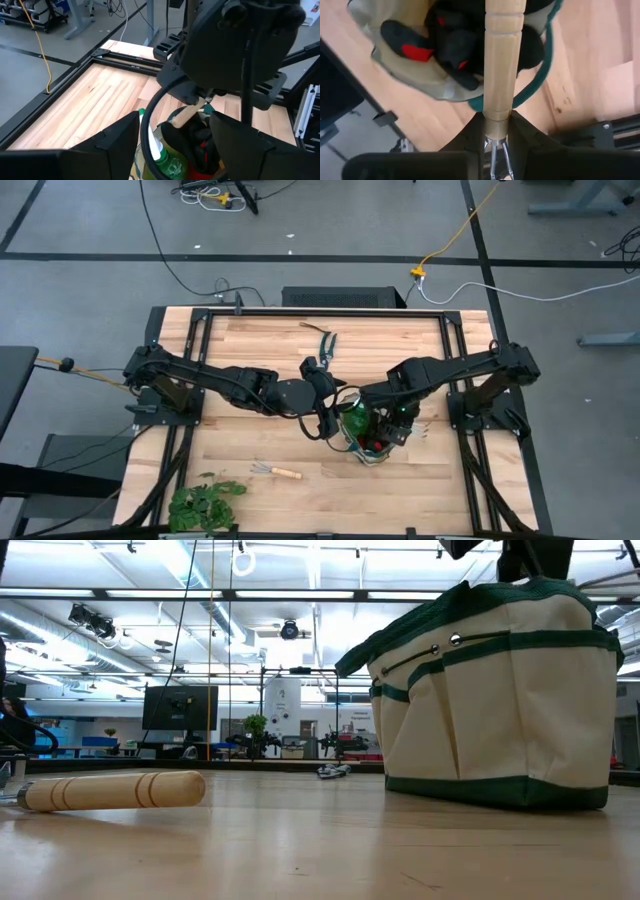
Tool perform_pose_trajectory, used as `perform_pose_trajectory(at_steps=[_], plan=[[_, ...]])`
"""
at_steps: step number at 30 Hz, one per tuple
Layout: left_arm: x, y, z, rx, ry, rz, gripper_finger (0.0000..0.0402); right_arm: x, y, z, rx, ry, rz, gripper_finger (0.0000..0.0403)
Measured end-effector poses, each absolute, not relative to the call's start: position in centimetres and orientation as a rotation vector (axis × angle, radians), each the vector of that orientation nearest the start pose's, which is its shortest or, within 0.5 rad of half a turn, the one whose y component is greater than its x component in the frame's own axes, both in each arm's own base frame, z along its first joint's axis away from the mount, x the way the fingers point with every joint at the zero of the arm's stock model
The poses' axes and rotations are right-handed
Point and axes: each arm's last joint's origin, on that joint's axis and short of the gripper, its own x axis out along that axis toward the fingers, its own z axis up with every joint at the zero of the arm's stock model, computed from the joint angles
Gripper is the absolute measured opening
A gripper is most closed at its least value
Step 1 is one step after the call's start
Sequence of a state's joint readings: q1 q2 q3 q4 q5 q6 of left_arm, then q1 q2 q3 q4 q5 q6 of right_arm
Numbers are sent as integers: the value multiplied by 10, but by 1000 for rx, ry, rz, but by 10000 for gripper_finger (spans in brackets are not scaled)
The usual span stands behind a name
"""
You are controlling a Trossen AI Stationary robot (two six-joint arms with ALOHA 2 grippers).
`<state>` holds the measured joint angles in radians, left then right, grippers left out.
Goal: Pick & Place Garden tools in Gardening bag
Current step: Put the right brown hand rake into the green gardening bag
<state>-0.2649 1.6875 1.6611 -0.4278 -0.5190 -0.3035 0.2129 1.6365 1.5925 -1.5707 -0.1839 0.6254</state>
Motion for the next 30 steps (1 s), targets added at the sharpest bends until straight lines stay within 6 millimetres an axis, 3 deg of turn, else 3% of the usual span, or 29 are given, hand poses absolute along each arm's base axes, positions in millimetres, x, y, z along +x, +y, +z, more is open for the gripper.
perform_pose_trajectory(at_steps=[13,22,30], plan=[[370,-85,378,-116,386,319,250,297,54,302,580,1708,-23,49],[373,-86,380,-131,357,317,250,306,43,331,652,1588,-11,49],[363,-84,389,-9,363,293,250,306,40,332,676,1614,-46,49]])
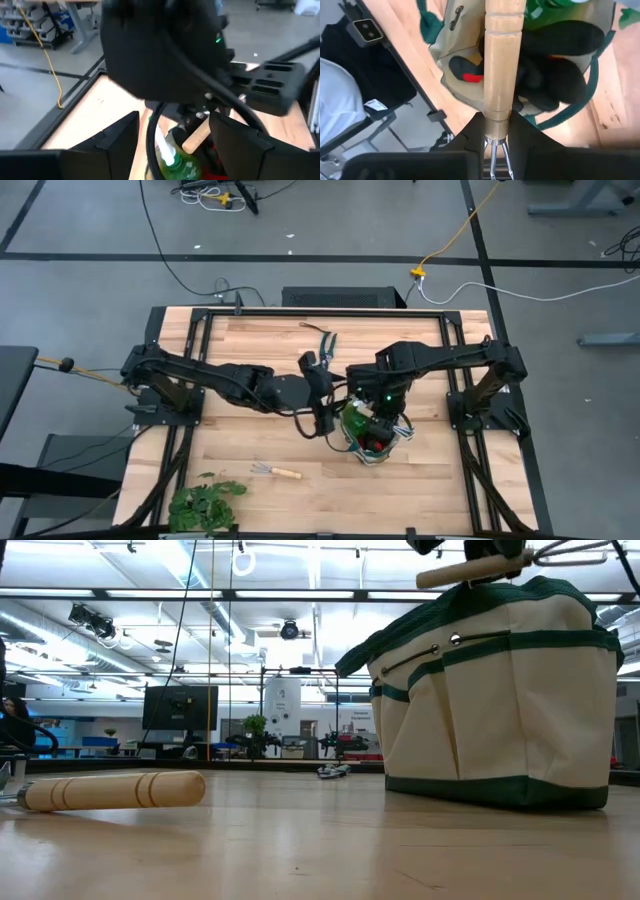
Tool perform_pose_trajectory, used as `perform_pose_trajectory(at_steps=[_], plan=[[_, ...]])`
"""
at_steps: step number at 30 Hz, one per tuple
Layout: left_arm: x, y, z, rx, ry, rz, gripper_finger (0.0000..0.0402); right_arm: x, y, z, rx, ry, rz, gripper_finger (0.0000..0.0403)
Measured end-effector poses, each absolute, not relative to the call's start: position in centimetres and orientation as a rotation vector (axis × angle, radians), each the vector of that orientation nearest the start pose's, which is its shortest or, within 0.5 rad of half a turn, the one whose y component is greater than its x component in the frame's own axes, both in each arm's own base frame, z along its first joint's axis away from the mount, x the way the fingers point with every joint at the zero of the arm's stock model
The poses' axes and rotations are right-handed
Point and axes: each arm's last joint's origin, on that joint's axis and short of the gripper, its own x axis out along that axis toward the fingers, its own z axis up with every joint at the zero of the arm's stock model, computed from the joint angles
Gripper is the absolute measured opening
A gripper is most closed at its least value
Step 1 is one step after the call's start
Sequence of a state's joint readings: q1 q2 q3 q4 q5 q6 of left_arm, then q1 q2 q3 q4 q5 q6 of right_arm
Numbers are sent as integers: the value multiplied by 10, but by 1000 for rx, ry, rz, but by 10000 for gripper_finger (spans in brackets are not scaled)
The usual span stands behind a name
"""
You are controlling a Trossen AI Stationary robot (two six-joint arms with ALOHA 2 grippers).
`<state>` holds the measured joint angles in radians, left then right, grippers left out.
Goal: Pick & Place Garden tools in Gardening bag
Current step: Put the right brown hand rake into the green gardening bag
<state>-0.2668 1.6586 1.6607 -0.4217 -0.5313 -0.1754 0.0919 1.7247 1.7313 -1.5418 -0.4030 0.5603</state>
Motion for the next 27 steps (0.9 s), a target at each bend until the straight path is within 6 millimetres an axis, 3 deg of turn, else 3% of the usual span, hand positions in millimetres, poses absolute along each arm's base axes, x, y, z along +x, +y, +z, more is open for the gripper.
perform_pose_trajectory(at_steps=[9,16,27], plan=[[308,-71,433,26,319,377,250,326,48,300,681,1758,0,49],[274,-62,455,12,279,379,250,335,41,292,768,1784,50,49],[265,-62,457,19,300,369,250,338,21,291,854,1766,38,63]])
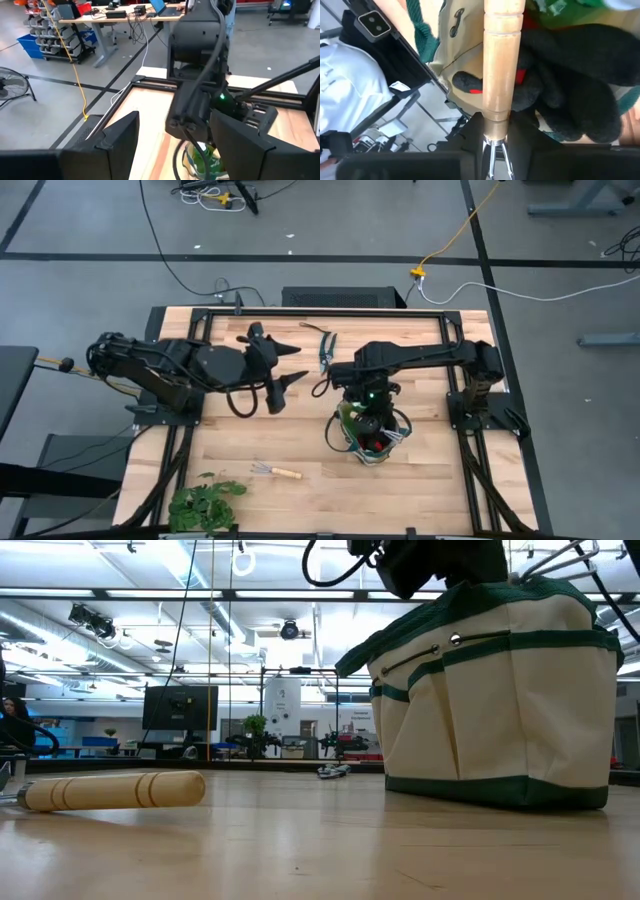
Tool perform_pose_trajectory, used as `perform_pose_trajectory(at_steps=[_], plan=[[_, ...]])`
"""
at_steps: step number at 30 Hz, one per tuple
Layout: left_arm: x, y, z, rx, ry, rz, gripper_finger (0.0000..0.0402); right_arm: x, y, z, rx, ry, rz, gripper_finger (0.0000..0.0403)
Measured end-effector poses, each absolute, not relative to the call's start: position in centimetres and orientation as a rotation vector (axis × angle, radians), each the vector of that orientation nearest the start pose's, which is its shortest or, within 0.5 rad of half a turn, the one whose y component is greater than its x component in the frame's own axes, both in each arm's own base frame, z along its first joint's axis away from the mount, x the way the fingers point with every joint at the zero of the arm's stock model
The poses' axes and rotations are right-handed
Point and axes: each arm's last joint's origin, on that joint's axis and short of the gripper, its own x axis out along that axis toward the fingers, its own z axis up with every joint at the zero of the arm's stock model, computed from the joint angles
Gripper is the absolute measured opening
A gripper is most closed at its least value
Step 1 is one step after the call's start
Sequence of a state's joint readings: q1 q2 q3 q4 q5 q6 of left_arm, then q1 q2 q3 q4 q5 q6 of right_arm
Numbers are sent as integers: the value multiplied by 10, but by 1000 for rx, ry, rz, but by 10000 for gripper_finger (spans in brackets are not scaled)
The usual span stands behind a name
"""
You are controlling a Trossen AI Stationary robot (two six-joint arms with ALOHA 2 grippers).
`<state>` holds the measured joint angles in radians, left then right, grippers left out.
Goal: Pick & Place Garden tools in Gardening bag
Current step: Put the right brown hand rake into the green gardening bag, then put the brown hand rake into the green gardening bag
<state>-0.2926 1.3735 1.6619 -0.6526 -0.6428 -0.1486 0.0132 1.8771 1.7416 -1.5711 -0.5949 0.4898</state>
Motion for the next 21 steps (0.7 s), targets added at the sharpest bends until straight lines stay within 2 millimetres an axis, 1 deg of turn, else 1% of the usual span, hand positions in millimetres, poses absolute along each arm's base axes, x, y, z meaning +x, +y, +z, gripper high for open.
perform_pose_trajectory(at_steps=[4,10,13,16,21], plan=[[264,-61,456,23,312,369,250,339,17,290,856,1747,36,78],[264,-63,456,23,311,366,250,350,17,290,860,1644,94,100],[264,-62,456,22,313,366,250,349,17,290,862,1652,78,121],[264,-62,456,26,315,365,250,345,17,290,837,1689,20,140],[264,-62,456,26,315,365,250,342,14,289,792,1708,-19,146]])
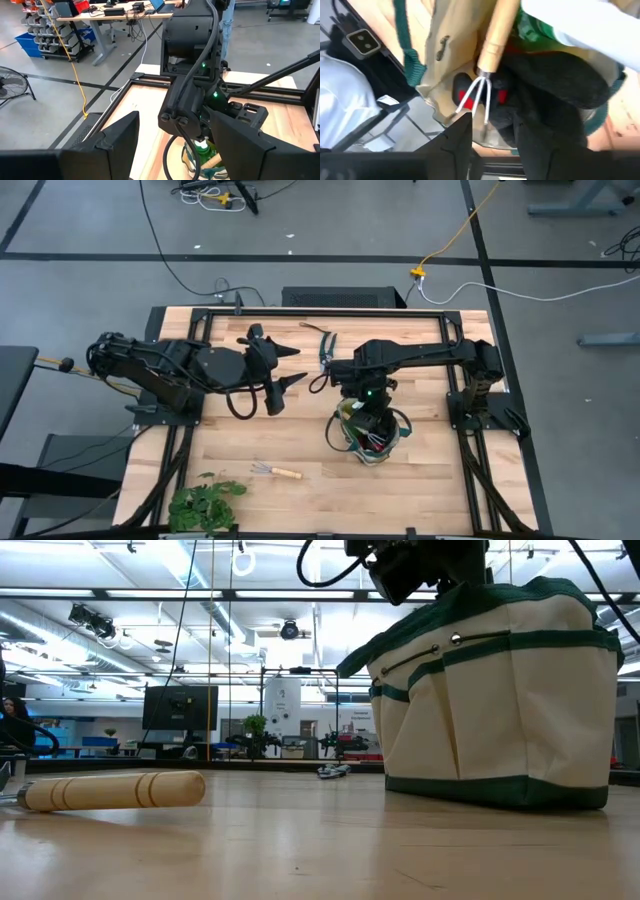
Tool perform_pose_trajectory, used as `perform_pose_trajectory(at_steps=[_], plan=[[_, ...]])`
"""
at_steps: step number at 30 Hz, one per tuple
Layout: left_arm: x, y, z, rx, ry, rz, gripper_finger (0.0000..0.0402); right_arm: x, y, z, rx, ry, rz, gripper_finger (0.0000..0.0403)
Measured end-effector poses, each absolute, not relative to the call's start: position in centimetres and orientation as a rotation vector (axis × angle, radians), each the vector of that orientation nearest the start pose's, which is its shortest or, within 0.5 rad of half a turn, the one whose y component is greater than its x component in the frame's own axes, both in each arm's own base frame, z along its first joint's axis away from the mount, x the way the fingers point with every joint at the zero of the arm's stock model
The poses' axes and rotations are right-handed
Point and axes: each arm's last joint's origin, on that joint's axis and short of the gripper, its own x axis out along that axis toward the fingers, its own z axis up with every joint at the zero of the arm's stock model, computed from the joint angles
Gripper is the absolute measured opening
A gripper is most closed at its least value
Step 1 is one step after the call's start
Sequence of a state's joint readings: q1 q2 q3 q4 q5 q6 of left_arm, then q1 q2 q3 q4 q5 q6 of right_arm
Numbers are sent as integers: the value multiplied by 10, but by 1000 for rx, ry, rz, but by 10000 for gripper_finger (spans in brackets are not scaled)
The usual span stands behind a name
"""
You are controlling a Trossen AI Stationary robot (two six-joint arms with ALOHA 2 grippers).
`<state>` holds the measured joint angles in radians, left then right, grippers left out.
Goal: Pick & Place Garden tools in Gardening bag
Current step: Put the brown hand rake into the green gardening bag
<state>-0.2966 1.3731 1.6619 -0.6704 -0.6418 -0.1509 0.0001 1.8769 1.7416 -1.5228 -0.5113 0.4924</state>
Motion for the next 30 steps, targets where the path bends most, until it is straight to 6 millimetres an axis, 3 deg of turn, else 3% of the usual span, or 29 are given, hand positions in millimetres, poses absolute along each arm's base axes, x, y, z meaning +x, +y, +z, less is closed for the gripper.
perform_pose_trajectory(at_steps=[11,25,30], plan=[[264,-62,456,24,310,365,250,335,9,294,701,1720,-14,116],[265,-63,459,11,279,363,250,297,3,348,531,1475,-138,88],[265,-63,460,10,277,363,250,291,3,355,526,1447,-139,89]])
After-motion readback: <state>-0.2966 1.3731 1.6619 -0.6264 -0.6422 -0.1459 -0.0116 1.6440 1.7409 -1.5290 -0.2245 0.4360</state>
